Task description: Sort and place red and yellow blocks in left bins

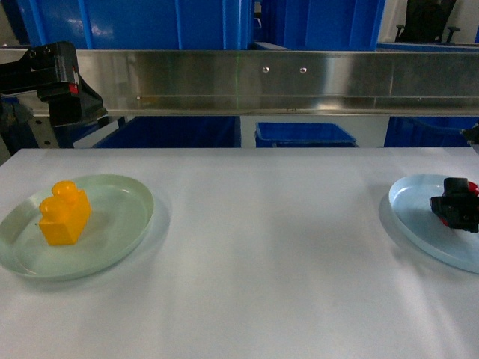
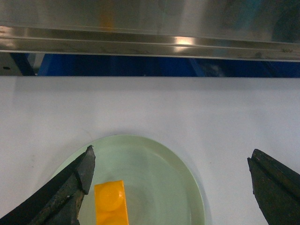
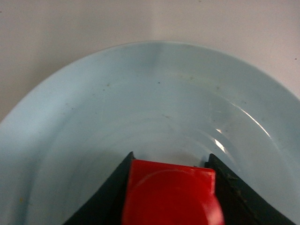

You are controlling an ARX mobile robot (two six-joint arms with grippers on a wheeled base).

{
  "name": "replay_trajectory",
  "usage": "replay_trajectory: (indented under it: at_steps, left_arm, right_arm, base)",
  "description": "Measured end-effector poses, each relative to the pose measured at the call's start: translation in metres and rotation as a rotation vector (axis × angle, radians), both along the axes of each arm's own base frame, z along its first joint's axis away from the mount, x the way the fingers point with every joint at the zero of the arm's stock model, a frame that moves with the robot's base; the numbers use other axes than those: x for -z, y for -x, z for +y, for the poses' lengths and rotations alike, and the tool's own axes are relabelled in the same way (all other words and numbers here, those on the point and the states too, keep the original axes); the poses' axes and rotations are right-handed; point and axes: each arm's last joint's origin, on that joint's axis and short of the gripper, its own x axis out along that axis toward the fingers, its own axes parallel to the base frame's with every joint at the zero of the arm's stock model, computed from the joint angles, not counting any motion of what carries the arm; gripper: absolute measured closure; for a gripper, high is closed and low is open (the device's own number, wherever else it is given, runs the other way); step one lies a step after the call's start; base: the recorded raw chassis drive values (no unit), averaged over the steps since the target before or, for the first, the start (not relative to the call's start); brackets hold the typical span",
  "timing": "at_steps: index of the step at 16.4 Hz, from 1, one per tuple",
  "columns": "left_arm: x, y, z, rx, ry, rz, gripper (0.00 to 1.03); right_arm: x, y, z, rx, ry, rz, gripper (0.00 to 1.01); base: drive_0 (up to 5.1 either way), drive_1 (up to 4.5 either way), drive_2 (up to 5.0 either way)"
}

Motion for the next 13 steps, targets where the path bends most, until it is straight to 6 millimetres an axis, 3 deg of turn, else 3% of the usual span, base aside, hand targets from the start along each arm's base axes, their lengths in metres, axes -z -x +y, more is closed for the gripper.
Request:
replay_trajectory:
  at_steps: [2, 6, 8, 10, 12, 13]
  left_arm:
    - [0.000, 0.000, 0.000, 0.000, 0.000, 0.000, 0.05]
    - [0.000, 0.000, 0.000, 0.000, -0.001, 0.000, 0.05]
    - [0.000, 0.000, 0.000, 0.000, 0.000, 0.000, 0.05]
    - [0.000, 0.000, 0.000, 0.000, 0.000, 0.000, 0.05]
    - [0.000, 0.000, 0.000, 0.000, 0.000, 0.000, 0.05]
    - [0.000, 0.000, 0.000, 0.001, 0.000, 0.000, 0.05]
  right_arm:
    - [0.001, 0.000, 0.000, -0.001, 0.003, -0.001, 0.70]
    - [-0.012, 0.010, 0.012, -0.021, -0.003, -0.018, 0.73]
    - [-0.055, 0.024, 0.026, -0.049, -0.039, -0.085, 0.73]
    - [-0.124, 0.051, 0.037, -0.058, -0.065, -0.225, 0.73]
    - [-0.165, 0.091, 0.040, -0.007, -0.062, -0.297, 0.73]
    - [-0.170, 0.108, 0.039, 0.029, -0.052, -0.295, 0.73]
  base:
    - [0.0, 0.00, 0.0]
    - [0.0, 0.00, 0.0]
    - [0.0, 0.00, 0.0]
    - [0.0, 0.00, 0.0]
    - [0.0, 0.00, 0.0]
    - [0.0, 0.00, 0.0]
